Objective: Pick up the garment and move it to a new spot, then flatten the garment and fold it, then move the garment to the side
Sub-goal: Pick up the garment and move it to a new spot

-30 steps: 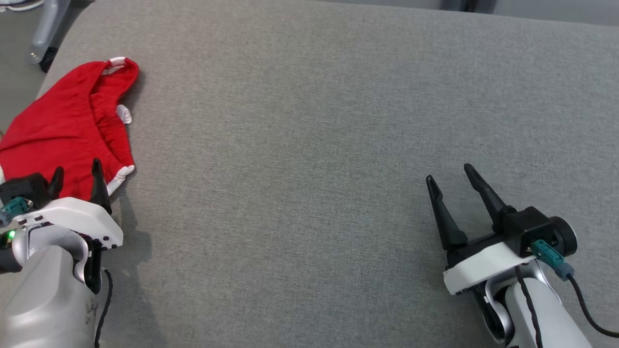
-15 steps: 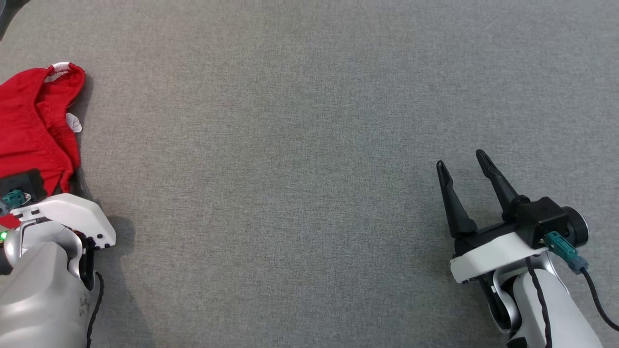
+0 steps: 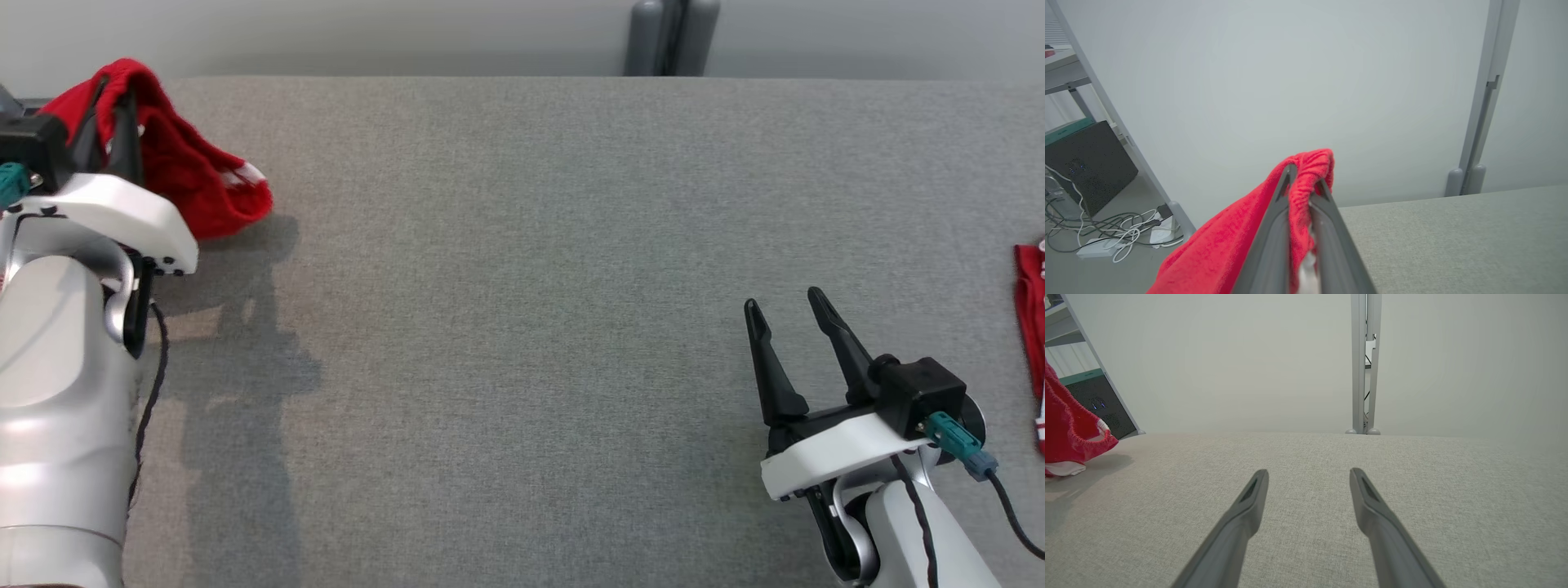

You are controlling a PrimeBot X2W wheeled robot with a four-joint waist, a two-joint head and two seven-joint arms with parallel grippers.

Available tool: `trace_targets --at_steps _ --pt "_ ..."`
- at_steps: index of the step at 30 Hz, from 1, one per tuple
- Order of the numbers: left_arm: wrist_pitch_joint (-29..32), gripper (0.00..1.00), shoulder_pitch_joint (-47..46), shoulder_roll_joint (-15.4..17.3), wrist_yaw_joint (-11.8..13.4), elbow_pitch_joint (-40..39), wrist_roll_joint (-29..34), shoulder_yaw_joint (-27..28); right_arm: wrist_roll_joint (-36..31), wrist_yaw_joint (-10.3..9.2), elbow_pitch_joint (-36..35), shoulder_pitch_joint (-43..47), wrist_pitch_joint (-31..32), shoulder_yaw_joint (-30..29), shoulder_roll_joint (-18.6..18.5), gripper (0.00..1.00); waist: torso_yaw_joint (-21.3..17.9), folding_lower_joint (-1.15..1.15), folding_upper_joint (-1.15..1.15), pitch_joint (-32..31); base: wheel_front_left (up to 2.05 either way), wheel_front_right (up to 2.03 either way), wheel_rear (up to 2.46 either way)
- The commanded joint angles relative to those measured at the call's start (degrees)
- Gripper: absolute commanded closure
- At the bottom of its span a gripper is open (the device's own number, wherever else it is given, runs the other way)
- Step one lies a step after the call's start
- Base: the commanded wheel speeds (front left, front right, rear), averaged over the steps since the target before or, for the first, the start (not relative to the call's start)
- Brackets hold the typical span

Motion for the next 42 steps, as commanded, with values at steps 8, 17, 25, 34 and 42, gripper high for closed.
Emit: trace_targets --at_steps 8,17,25,34,42 --pt "0.5 1.00 1.2 -7.7 -2.3 -2.9 -0.1 -7.3 2.8 0.00 -0.2 1.2 -0.2 -0.1 -0.2 0.00 -5.8 0.00 0.00 -3.2 0.00 0.00 0.00" --pt "2.6 1.00 7.7 -11.1 -2.9 -8.3 -11.7 -28.2 4.2 0.00 0.3 1.2 -0.2 0.2 -0.2 0.00 -12.2 0.00 0.00 -3.2 0.00 0.00 0.00" --pt "4.4 1.00 9.5 -10.9 3.8 -17.0 -24.8 -47.7 5.0 0.00 0.3 1.0 -0.2 0.0 -0.2 0.00 -14.5 0.00 0.00 -2.6 0.00 0.00 0.00" --pt "0.3 0.00 10.3 -11.0 10.7 -13.1 -30.1 -51.9 5.3 0.00 0.8 1.7 -0.2 -0.6 -0.2 0.00 -12.9 0.00 0.00 -3.4 0.00 0.00 0.00" --pt "-0.2 0.00 18.4 -7.5 14.0 -15.5 -26.0 -40.4 4.6 0.00 1.5 3.2 -0.3 -1.0 -0.2 0.00 -9.8 0.00 0.00 -6.3 0.00 0.00 0.00"
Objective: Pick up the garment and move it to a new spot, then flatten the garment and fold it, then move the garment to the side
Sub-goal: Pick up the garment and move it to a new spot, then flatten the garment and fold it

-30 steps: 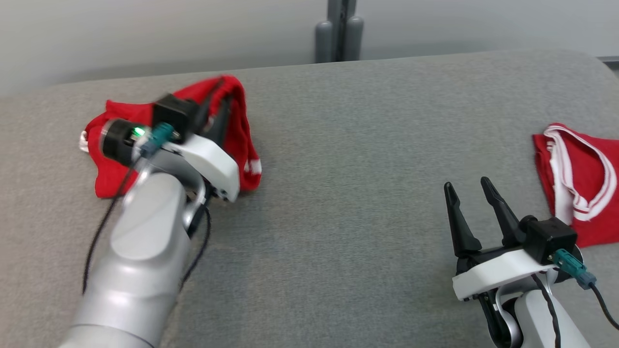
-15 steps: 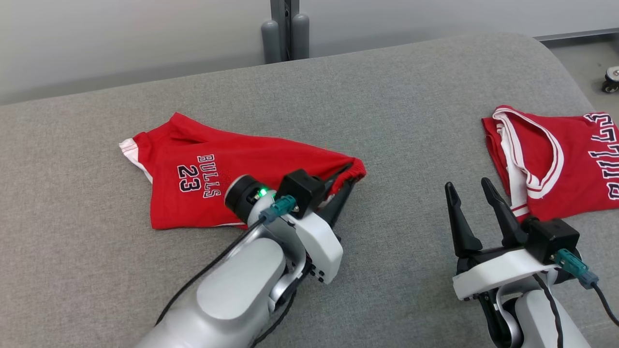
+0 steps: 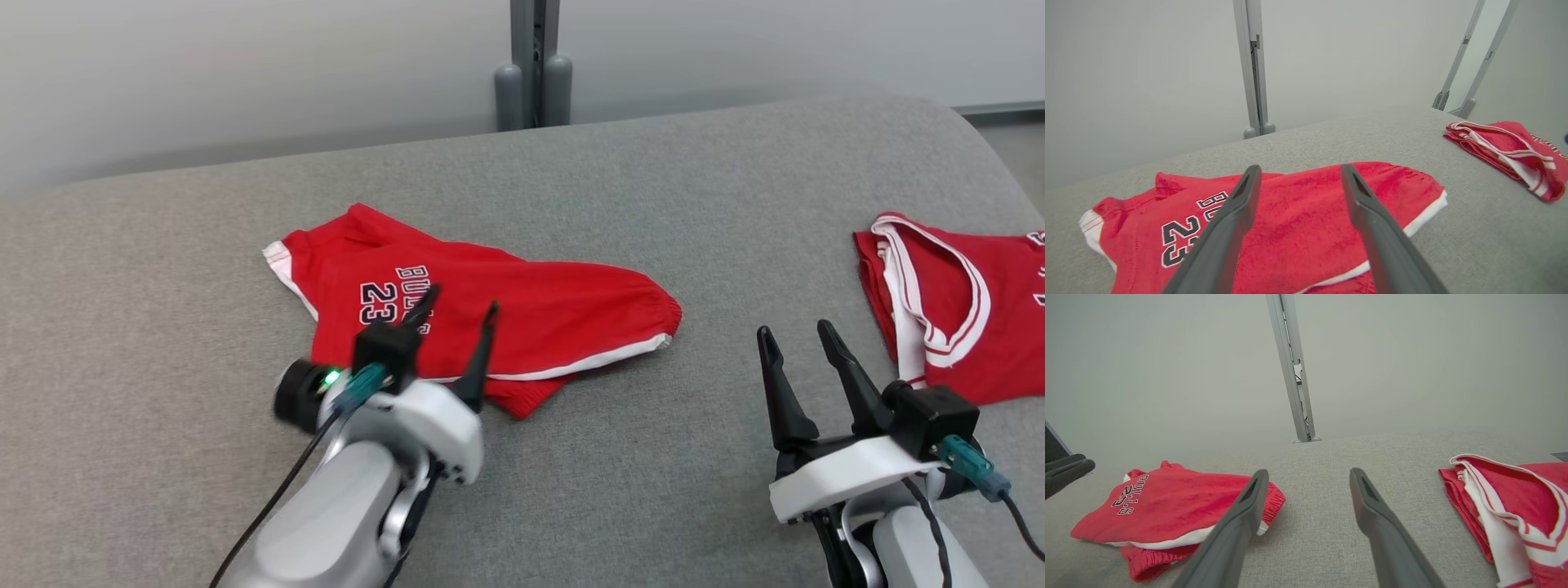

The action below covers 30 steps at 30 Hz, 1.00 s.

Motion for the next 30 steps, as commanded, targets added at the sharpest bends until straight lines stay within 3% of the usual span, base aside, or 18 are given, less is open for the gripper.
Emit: trace_targets --at_steps 1,7,10,22,30 --pt "-0.2 0.00 2.6 1.2 0.7 -0.9 1.4 1.7 -0.5 0.00 0.2 0.9 -0.3 -0.1 -0.3 0.00 1.0 0.00 0.00 -1.1 0.00 0.00 0.00" --pt "-0.2 0.00 13.8 3.9 3.1 -8.9 6.9 14.7 -1.0 0.00 0.8 2.5 -0.2 -0.3 -0.3 0.00 2.7 0.00 0.00 -3.6 0.00 0.00 0.00" --pt "-0.2 0.00 19.6 4.1 3.0 -12.2 10.0 20.3 -1.4 0.00 1.2 3.6 -0.2 -0.3 -0.3 0.00 3.4 0.00 0.00 -4.9 0.00 0.00 0.00" --pt "-0.2 0.00 35.3 1.1 -0.9 -18.3 18.6 35.4 -1.9 0.00 1.8 7.9 -0.2 -0.9 -0.3 0.00 5.0 0.00 0.00 -8.1 0.00 0.00 0.00" --pt "-0.2 0.00 37.6 -1.2 -3.8 -18.2 22.1 39.7 -2.6 0.00 1.7 8.6 -0.2 -1.1 -0.3 0.00 5.0 0.00 0.00 -8.2 0.00 0.00 0.00"
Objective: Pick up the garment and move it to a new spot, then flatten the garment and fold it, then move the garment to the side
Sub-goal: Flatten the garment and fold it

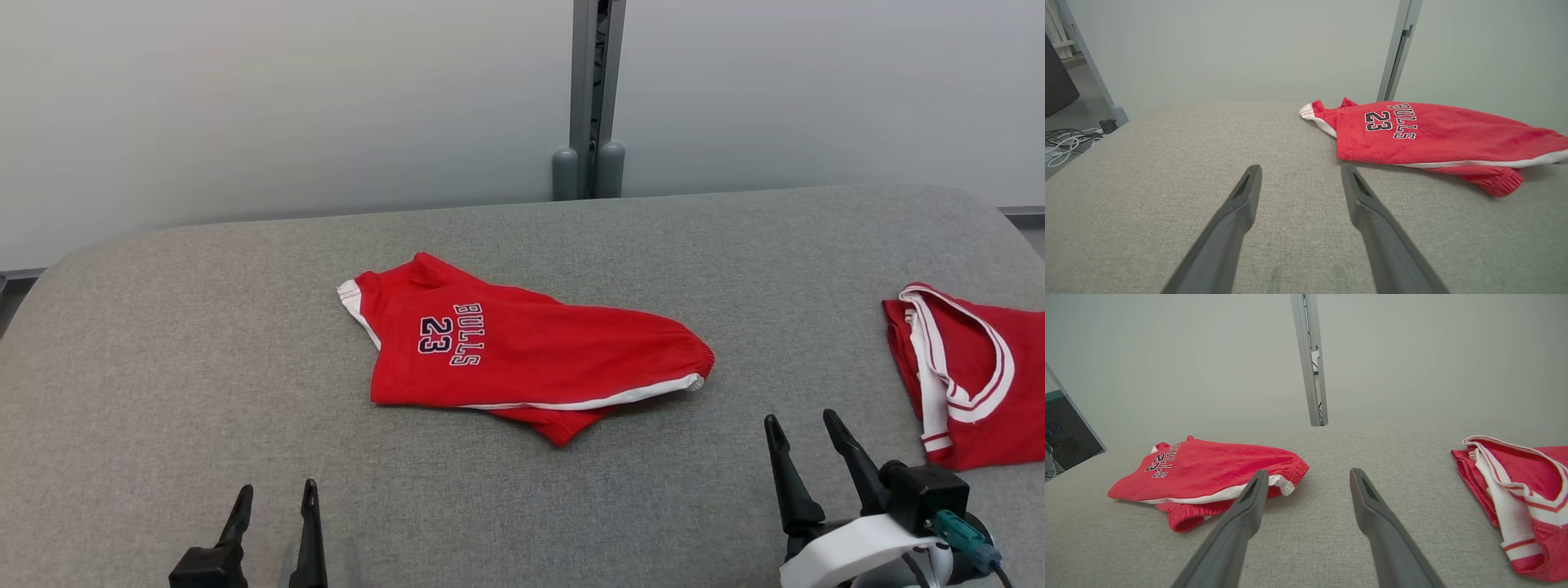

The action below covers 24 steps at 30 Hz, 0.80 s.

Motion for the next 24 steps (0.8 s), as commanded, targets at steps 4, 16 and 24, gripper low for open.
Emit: trace_targets --at_steps 4,16,24 --pt "-0.2 0.00 -1.6 -0.5 -1.8 0.9 1.8 0.6 -0.2 0.00 -0.1 -0.2 -0.2 0.4 -0.3 0.00 -0.5 0.00 0.00 0.4 0.00 0.00 0.00" --pt "-0.2 0.00 -13.7 -1.1 -6.7 5.6 1.1 0.1 -0.6 0.00 -2.1 -3.8 -0.2 0.9 -0.3 0.00 -3.4 0.00 0.00 8.7 0.00 0.00 0.00" --pt "-0.2 0.00 -22.7 -1.1 -8.7 15.9 -0.5 2.1 0.2 0.00 -3.5 -7.1 -0.2 1.5 -0.3 0.00 -6.2 0.00 0.00 14.4 0.00 0.00 0.00"
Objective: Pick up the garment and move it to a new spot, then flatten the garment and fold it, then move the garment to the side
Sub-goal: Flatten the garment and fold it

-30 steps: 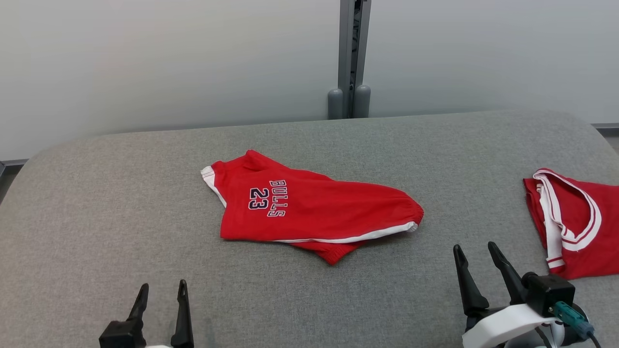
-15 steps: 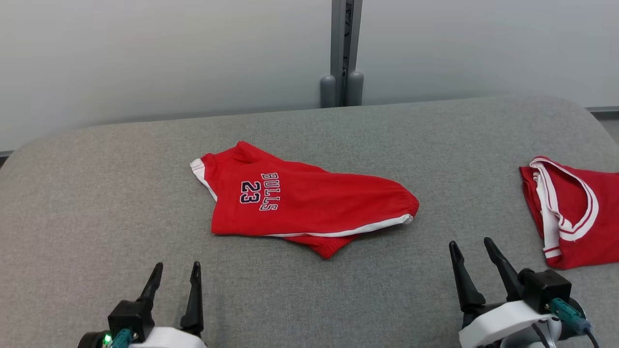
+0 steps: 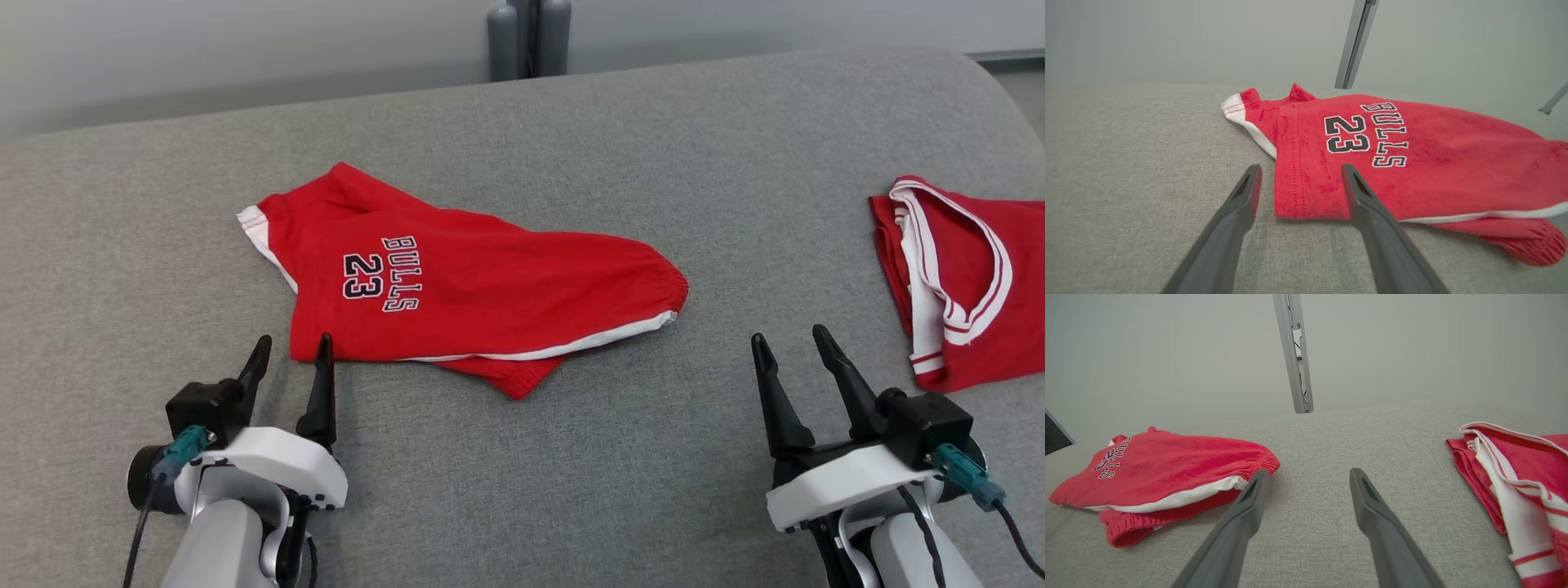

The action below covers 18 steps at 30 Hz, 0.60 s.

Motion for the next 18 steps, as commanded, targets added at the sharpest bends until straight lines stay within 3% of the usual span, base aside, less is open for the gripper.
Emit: trace_targets --at_steps 1,7,15,16,17,18 --pt "-0.1 0.00 -1.2 0.3 -0.4 0.9 -0.7 0.6 0.3 0.00 -0.4 -0.6 -0.2 0.1 -0.3 0.00 -1.2 0.00 0.00 1.6 0.00 0.00 0.00" --pt "-0.1 0.00 -4.4 0.3 -2.5 5.2 -2.2 2.5 0.4 0.00 -0.8 -1.5 -0.2 -0.5 -0.3 0.00 -2.0 0.00 0.00 3.3 0.00 0.00 0.00" --pt "-0.1 0.00 -4.5 0.3 -3.6 4.2 -2.7 2.9 0.5 0.00 -0.5 -2.1 -0.2 -0.8 -0.3 0.00 -1.8 0.00 0.00 3.7 0.00 0.00 0.00" --pt "-0.1 0.13 -4.3 0.3 -3.5 4.0 -2.9 2.9 0.6 0.00 -0.4 -2.1 -0.2 -0.7 -0.3 0.00 -1.8 0.00 0.00 3.7 0.00 0.00 0.00" --pt "-0.1 0.60 -4.1 0.3 -3.5 3.9 -2.9 2.9 0.7 0.00 -0.4 -2.3 -0.2 -0.5 -0.3 0.00 -1.8 0.00 0.00 3.6 0.00 0.00 0.00" --pt "-0.1 0.94 -3.9 0.3 -3.6 4.0 -2.9 2.7 0.8 0.00 -0.4 -2.4 -0.2 -0.4 -0.3 0.00 -1.8 0.00 0.00 3.6 0.00 0.00 0.00"
